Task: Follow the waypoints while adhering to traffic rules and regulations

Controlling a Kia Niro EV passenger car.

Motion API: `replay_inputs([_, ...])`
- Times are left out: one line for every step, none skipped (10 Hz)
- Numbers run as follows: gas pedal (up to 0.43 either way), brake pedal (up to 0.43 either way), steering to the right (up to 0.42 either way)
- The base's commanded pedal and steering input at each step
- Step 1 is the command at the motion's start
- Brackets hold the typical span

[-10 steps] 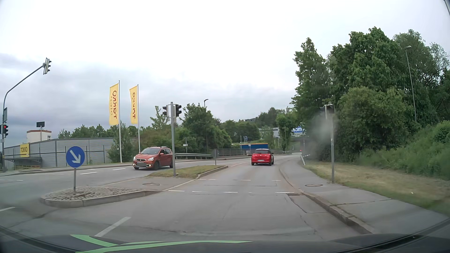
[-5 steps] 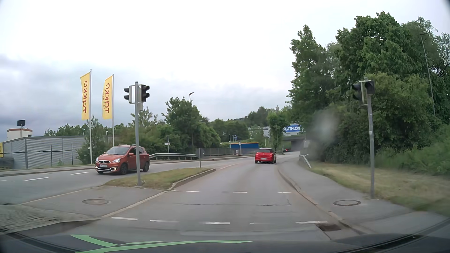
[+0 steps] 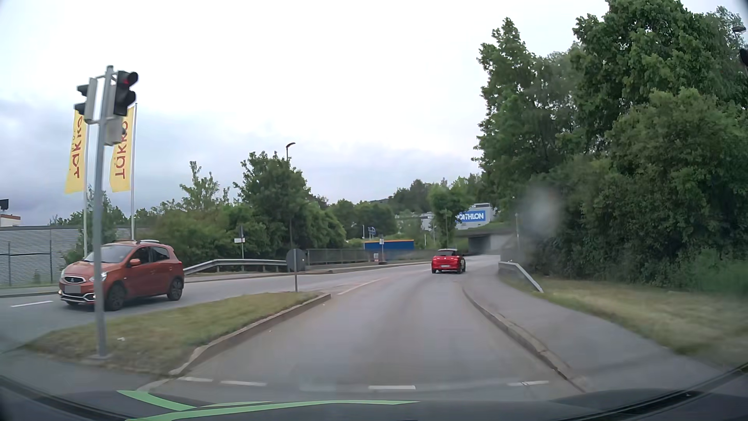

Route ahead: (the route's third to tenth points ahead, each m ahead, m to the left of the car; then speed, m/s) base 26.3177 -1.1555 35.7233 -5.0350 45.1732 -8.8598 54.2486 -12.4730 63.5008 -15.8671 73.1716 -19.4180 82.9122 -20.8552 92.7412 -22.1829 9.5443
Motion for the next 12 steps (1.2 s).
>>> replay_inputs([0.138, 0.000, 0.036])
replay_inputs([0.138, 0.000, 0.036])
replay_inputs([0.130, 0.000, 0.036])
replay_inputs([0.130, 0.000, 0.036])
replay_inputs([0.130, 0.000, 0.036])
replay_inputs([0.130, 0.000, 0.036])
replay_inputs([0.130, 0.000, 0.037])
replay_inputs([0.130, 0.000, 0.037])
replay_inputs([0.130, 0.000, 0.038])
replay_inputs([0.130, 0.000, 0.038])
replay_inputs([0.130, 0.000, 0.038])
replay_inputs([0.130, 0.000, 0.039])
